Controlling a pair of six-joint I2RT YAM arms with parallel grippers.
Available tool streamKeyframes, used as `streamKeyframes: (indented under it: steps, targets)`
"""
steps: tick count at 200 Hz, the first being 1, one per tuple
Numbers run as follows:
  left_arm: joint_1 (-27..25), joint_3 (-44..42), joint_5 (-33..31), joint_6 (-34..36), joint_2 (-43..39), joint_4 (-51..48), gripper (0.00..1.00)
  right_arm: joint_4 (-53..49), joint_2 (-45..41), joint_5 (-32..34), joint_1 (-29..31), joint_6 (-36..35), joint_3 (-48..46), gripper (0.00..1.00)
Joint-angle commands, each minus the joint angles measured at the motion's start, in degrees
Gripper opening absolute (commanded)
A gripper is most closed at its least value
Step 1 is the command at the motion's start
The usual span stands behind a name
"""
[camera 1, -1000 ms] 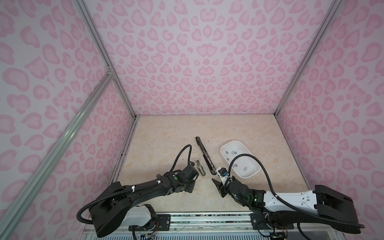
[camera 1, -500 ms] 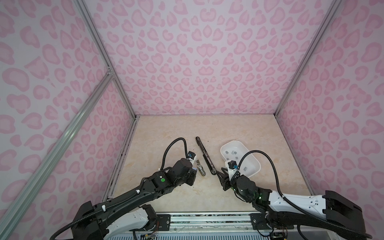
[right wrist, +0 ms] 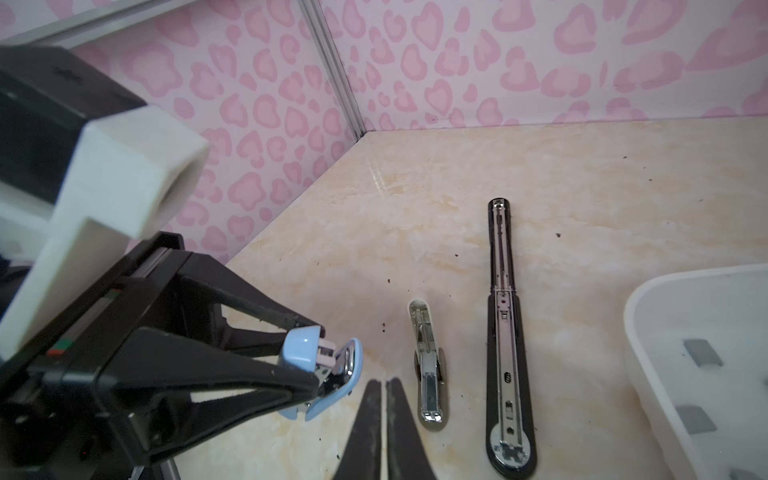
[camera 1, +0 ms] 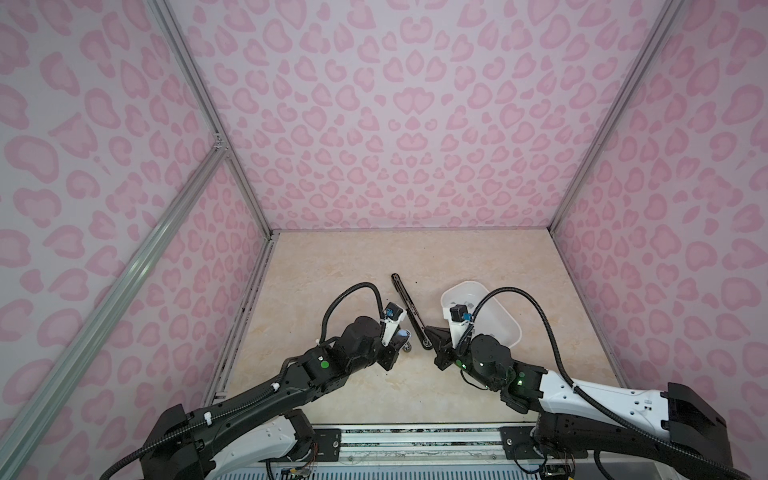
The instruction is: Load the staples into the stapler
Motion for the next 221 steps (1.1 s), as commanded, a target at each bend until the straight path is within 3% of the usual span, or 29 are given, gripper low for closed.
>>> streamKeyframes:
  steps: [1,73,221]
  targets:
    - [0.0,-1.3,3.3,2.2,-1.0,6.9,0.04,0.9,2.6,-4.1,0.3,0.3,1.3,0.03]
    - [-0.1,-1.3,6.5,2.3,-0.3,8.0,0.04,2.2,10.5,-6.6,0.8,1.0,4.8,0.0]
    - [-0.1,-7.4,3.6,1.4,-11.7,12.5,0.04,10.7,18.3,-8.1,3.2,4.8,2.8,0.0]
